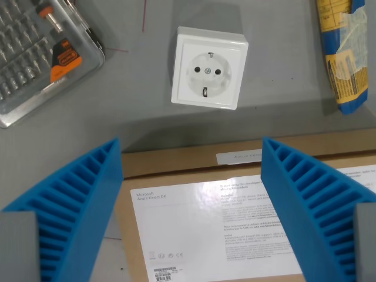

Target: Move above the white socket

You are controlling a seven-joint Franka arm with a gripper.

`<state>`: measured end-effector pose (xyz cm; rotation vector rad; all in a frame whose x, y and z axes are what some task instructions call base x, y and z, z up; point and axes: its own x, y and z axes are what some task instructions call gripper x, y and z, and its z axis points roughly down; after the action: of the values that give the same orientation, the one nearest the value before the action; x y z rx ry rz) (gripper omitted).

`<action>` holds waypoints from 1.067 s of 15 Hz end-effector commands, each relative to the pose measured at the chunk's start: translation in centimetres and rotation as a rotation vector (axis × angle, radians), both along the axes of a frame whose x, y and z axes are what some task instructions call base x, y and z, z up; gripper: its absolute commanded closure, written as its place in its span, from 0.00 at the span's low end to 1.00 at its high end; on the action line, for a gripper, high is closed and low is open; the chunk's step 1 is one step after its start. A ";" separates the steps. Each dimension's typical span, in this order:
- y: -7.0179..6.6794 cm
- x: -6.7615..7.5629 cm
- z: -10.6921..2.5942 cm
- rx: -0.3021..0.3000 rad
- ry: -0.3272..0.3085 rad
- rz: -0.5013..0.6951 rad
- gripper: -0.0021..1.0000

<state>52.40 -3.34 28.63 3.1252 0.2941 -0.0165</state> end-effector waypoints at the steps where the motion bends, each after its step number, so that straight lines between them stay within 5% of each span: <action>1: 0.0 0.0 0.1 0.000 -0.004 0.000 0.00; 16: -0.1 0.2 -0.5 0.000 -0.014 -0.032 0.00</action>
<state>52.39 -3.35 28.23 3.1263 0.2881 -0.0270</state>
